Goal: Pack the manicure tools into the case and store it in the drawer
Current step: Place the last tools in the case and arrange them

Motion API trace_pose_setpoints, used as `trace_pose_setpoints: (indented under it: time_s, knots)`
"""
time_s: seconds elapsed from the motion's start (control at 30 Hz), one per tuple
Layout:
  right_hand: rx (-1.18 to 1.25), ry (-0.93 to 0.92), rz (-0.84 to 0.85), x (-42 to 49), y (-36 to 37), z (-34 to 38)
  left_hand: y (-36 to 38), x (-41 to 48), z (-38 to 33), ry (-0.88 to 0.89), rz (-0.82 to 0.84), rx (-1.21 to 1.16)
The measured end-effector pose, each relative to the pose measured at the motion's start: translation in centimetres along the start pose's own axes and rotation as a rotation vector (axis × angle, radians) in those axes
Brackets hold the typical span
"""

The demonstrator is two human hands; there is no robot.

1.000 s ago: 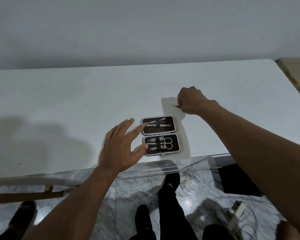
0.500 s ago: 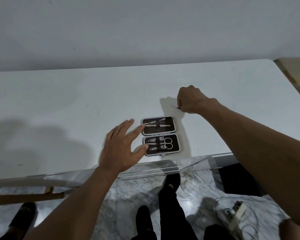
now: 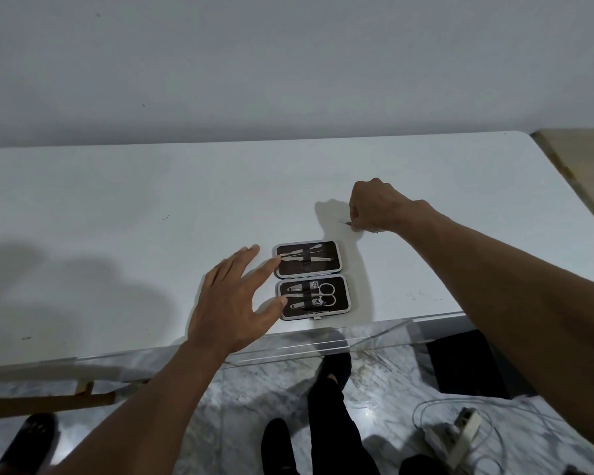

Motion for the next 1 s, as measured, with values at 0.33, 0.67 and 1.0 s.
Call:
trace_pose_setpoints:
  time_s: [0.33,0.67,1.0]
  knots:
    - [0.045,0.021,0.029,0.38,-0.47,-0.61,0.08,-0.01,0.12,-0.008,-0.001,0.003]
    - [0.063,0.017,0.131,0.75,-0.73,-0.63,0.08,-0.05,0.07,-0.001,-0.015,0.004]
    - [0.048,0.013,0.12,-0.2,-0.07,0.07,0.18,-0.1,0.09,0.001,-0.017,-0.005]
Point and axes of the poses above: each hand's wrist, its own x-axis towards the middle knuckle, its own y-axis out of the palm, z = x × y, the point moved 1 cm from there along x, towards the middle knuckle, and after that the axes turned 8 degrees about -y, right-handed, at the moved point
